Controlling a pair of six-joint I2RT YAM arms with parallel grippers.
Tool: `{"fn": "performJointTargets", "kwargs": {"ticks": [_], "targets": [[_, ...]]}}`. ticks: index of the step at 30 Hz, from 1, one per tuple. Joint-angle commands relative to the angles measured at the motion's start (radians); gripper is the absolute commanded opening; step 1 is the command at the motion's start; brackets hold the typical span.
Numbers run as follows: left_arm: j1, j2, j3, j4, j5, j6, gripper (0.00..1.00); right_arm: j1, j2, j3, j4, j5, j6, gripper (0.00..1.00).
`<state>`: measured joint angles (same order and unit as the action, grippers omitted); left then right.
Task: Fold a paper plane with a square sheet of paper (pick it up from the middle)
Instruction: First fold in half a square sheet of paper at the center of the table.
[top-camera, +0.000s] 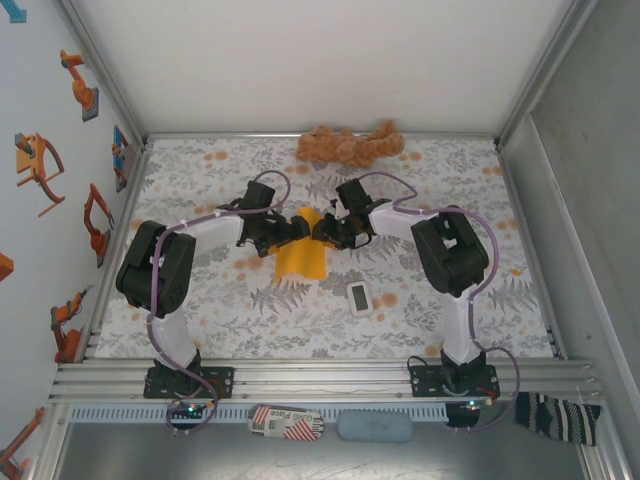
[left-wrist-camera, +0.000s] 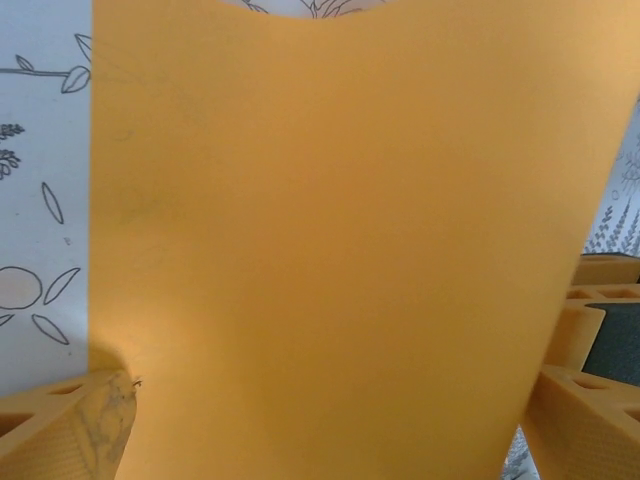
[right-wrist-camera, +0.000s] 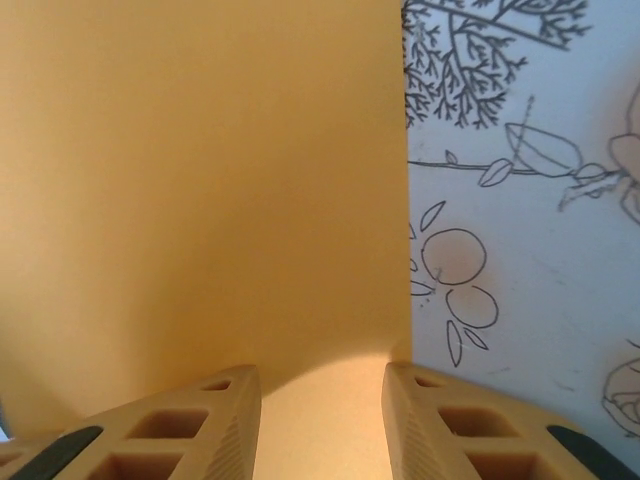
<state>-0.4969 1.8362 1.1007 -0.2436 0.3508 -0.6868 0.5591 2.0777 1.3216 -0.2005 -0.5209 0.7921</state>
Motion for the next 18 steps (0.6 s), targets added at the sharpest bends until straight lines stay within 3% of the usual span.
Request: {"fn": "performJointTargets", "kwargs": {"ticks": [1,8,18], "targets": [[-0.013,0.005,0.019,-0.06,-0.03,0.046,1.0,0.013,0.045,0.002,-0.036,0.005,0.017,0.37],[-0.02,0.037,0.05,-0.113,-0.065,0.053,0.85,0.013,0.036,-0.011,-0.025,0.004,0.028,0.36],[-0.025,0.025,0.059,-0.134,-0.101,0.075,0.55,0.005,-0.036,-0.06,0.054,0.015,0.052,0.35]]}}
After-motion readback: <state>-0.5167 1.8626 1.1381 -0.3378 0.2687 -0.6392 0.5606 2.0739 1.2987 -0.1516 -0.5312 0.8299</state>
